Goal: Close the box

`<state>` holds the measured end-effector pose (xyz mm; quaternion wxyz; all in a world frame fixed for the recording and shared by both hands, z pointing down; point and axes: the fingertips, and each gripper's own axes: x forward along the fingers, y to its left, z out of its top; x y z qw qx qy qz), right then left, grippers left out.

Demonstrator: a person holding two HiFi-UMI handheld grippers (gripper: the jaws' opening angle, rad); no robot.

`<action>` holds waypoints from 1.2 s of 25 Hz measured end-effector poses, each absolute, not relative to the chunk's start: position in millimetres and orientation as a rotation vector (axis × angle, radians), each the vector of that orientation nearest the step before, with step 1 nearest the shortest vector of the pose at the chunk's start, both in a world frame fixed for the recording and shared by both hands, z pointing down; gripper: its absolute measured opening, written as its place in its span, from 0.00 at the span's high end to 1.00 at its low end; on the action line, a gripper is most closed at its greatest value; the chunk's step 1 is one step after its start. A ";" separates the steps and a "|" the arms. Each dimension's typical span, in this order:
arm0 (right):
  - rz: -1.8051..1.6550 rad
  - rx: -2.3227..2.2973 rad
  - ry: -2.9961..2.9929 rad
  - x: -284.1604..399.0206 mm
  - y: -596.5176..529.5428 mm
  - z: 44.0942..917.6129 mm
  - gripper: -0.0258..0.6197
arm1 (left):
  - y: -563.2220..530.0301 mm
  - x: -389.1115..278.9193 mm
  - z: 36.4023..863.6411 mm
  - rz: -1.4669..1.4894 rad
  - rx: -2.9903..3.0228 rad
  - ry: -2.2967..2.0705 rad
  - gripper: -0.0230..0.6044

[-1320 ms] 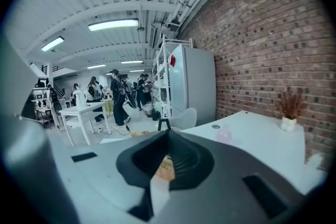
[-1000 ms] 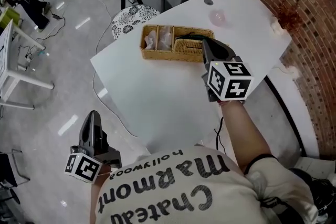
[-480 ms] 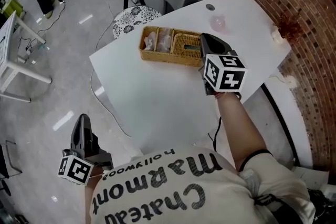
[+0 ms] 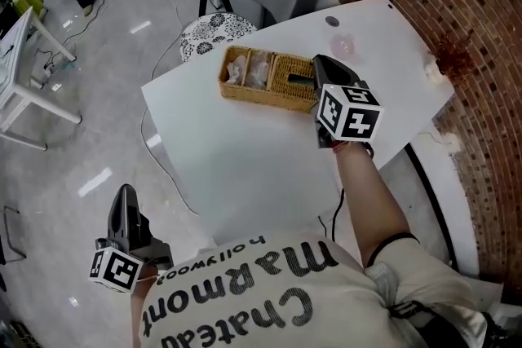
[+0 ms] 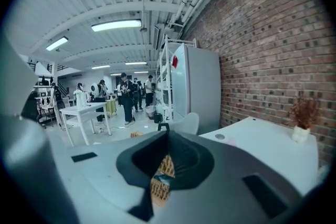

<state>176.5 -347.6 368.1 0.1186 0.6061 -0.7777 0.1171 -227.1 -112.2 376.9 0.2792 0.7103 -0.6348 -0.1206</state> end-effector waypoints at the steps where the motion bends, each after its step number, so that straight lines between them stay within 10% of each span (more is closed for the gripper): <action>1: 0.343 1.772 -2.275 176.5 -349.6 368.7 0.94 | -110.6 -228.4 377.2 -0.323 1.898 -1.710 0.96; 30: 0.384 1.717 -2.220 188.9 -405.4 404.6 0.93 | -98.1 -249.3 390.6 -0.330 1.784 -1.818 0.96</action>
